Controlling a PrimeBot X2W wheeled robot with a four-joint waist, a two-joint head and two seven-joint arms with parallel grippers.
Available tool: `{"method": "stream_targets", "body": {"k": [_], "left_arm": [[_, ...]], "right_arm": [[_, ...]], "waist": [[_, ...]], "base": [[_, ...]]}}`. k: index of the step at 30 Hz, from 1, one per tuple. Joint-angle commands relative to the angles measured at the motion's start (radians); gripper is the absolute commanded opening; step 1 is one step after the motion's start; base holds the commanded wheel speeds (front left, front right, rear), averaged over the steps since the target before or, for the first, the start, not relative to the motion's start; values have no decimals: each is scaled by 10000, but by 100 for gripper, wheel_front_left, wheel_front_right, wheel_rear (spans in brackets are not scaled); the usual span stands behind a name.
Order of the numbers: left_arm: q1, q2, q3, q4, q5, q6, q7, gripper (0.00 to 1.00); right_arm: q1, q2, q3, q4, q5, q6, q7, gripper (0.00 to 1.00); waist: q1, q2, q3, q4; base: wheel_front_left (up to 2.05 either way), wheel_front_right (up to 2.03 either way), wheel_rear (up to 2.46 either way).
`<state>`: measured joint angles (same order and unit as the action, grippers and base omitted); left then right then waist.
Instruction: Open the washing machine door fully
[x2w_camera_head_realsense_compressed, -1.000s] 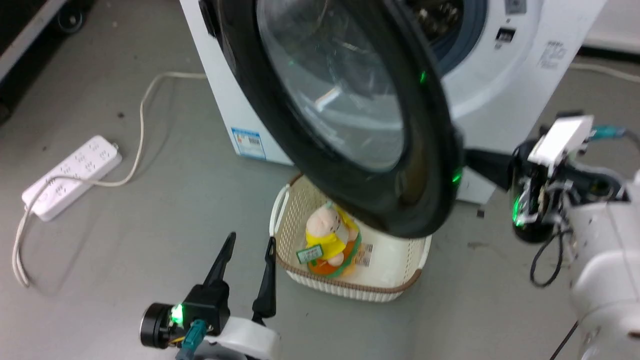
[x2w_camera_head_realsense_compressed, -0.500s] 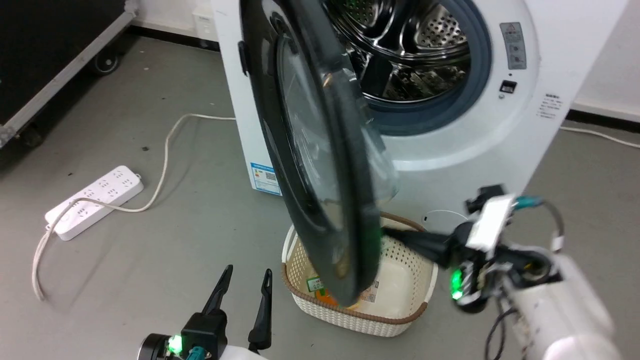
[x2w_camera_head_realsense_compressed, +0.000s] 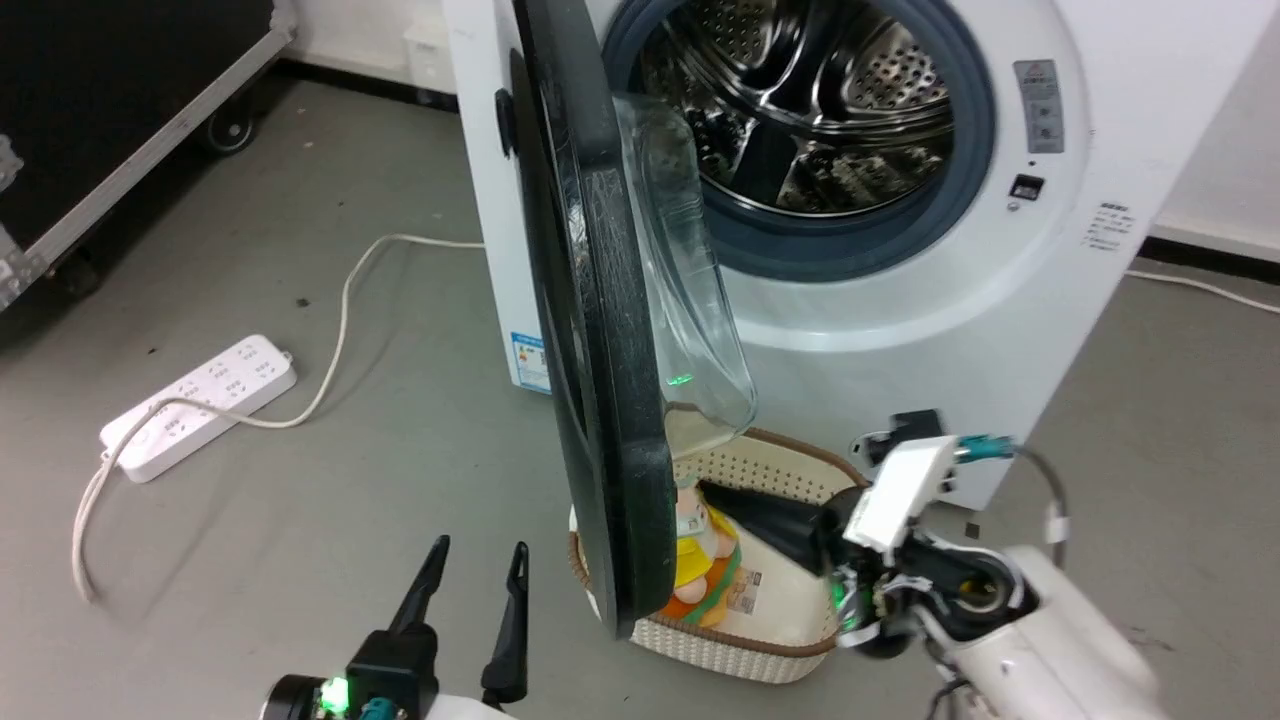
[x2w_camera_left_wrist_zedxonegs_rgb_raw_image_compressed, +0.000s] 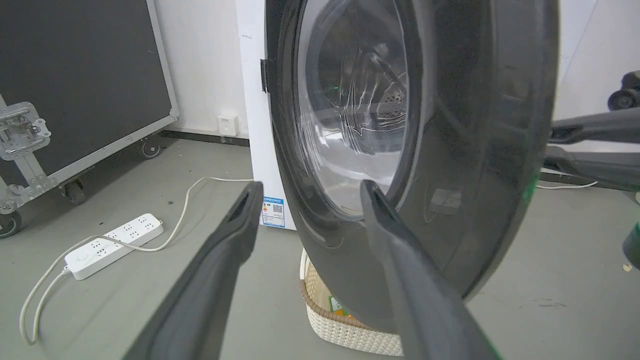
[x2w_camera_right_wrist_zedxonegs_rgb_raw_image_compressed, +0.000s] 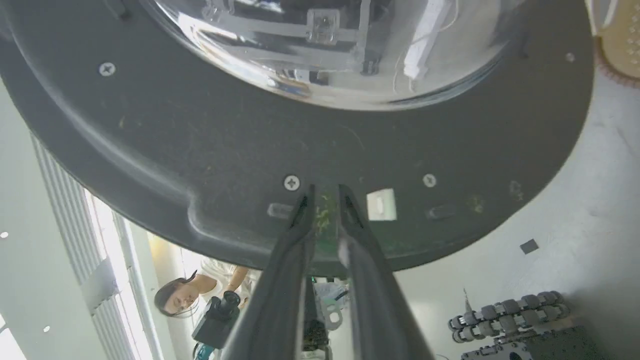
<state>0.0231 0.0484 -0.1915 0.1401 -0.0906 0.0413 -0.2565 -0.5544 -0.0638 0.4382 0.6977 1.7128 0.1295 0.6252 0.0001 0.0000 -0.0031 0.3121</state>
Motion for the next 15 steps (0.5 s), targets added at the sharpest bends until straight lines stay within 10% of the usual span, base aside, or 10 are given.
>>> {"method": "stream_targets", "body": {"k": [1, 15], "left_arm": [[157, 18, 75, -28, 45, -6, -53, 100], [177, 20, 1049, -175, -50, -319, -53, 100]], "right_arm": [[15, -228, -11, -72, -159, 12, -192, 100], [2026, -3744, 355, -3863, -7732, 12, -8372, 100]], "waist": [[-1, 0, -99, -110], [-1, 0, -575, -1329]], "base": [[0, 0, 0], [0, 0, 0]]}}
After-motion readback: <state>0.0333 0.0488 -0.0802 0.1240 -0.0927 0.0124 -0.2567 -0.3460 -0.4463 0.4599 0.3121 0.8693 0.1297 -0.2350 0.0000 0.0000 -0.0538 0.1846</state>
